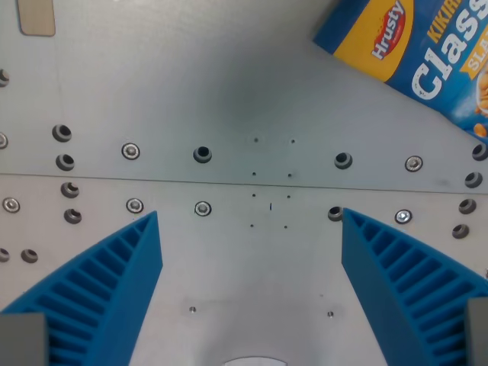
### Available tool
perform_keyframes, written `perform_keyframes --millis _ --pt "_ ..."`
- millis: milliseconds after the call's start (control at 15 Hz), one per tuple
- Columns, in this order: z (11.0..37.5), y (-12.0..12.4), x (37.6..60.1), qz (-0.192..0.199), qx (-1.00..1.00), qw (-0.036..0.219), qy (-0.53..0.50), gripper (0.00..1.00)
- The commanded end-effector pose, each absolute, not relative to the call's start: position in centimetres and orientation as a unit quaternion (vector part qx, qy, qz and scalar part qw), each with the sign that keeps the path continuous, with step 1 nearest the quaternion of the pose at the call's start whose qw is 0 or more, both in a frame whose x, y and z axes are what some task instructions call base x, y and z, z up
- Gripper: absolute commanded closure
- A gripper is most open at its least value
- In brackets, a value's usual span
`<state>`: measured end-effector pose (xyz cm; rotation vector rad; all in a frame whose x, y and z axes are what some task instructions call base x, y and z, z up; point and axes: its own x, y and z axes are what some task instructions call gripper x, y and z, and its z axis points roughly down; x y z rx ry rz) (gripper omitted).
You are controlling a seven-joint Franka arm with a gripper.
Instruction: Rotate around gripper negative y
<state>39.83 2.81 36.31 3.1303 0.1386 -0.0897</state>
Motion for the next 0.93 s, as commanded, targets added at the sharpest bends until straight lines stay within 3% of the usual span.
perform_keyframes --millis 67,933 --pt "37.1 2.84 40.36 -0.11 0.993 0.008 0.044 0.0" --pt "37.1 2.84 40.36 -0.195 0.98 0.012 0.043 0.0"
